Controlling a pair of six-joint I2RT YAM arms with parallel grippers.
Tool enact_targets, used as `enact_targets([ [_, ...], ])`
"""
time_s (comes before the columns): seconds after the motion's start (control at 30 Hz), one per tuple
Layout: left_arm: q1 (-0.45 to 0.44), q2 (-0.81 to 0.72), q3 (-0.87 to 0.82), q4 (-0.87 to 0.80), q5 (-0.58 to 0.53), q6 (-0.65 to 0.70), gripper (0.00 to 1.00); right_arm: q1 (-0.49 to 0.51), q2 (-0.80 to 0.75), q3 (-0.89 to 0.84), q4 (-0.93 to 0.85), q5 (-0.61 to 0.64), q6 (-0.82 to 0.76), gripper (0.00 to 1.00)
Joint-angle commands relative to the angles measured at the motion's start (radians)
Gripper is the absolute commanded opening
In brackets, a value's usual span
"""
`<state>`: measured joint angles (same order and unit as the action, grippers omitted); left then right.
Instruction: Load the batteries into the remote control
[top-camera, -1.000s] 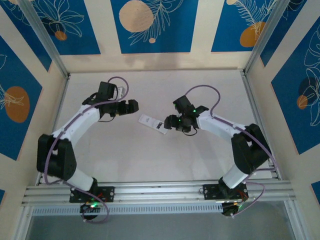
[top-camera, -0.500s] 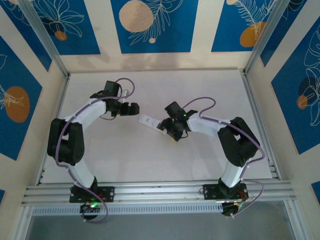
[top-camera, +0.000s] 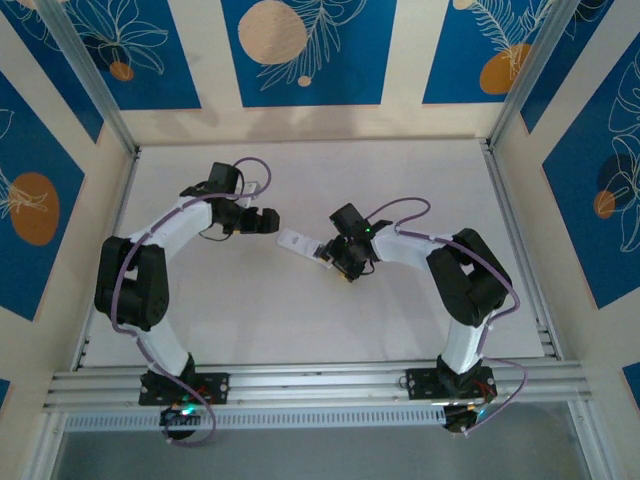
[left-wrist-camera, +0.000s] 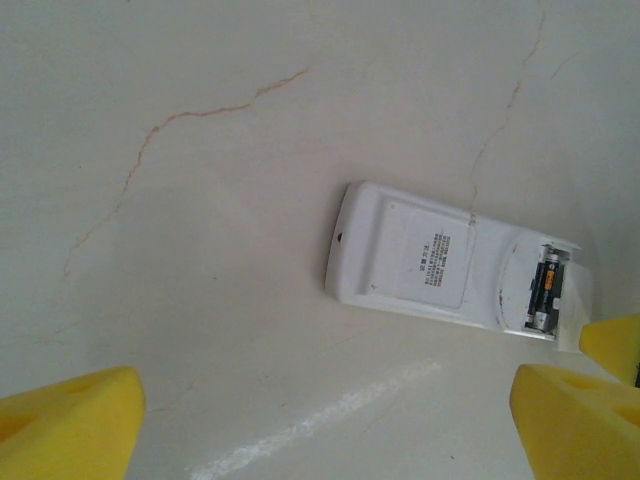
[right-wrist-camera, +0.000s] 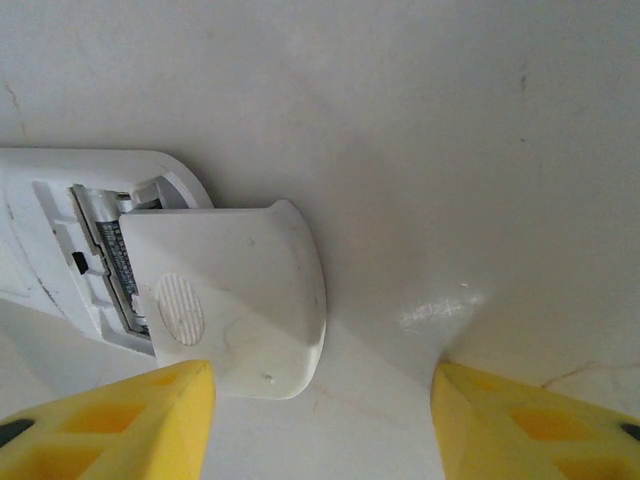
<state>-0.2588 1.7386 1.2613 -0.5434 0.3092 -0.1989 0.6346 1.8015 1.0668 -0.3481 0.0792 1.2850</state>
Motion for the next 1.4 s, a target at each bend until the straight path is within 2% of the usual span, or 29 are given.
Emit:
enact_targets([
  [0.0, 0.01, 0.011, 0.022, -0.026, 0.031, 0.019, 0.94, -0.005, 0.031, 0.035, 0.034, -0.014, 0.018, 0.58],
  [0.33, 0.01, 0.011, 0.023, -0.023, 0.04, 0.013, 0.94, -0.007, 0.052, 0.088, 0.034, -0.022, -0.001, 0.56],
  [0.83, 0.01, 0.016, 0.027, -0.026, 0.042, 0.011, 0.94, -0.024, 0.049, 0.078, 0.03, 0.0, 0.004, 0.51],
  [1.0, 0.01, 0.017, 0.027, -0.026, 0.041, 0.01, 0.94, -0.022, 0.055, 0.085, 0.058, -0.025, 0.017, 0.46],
  [1.37, 0.01, 0.025, 0.029, -0.028, 0.041, 0.012, 0.95, -0.01, 0.079, 0.069, 0.094, -0.039, 0.024, 0.42],
])
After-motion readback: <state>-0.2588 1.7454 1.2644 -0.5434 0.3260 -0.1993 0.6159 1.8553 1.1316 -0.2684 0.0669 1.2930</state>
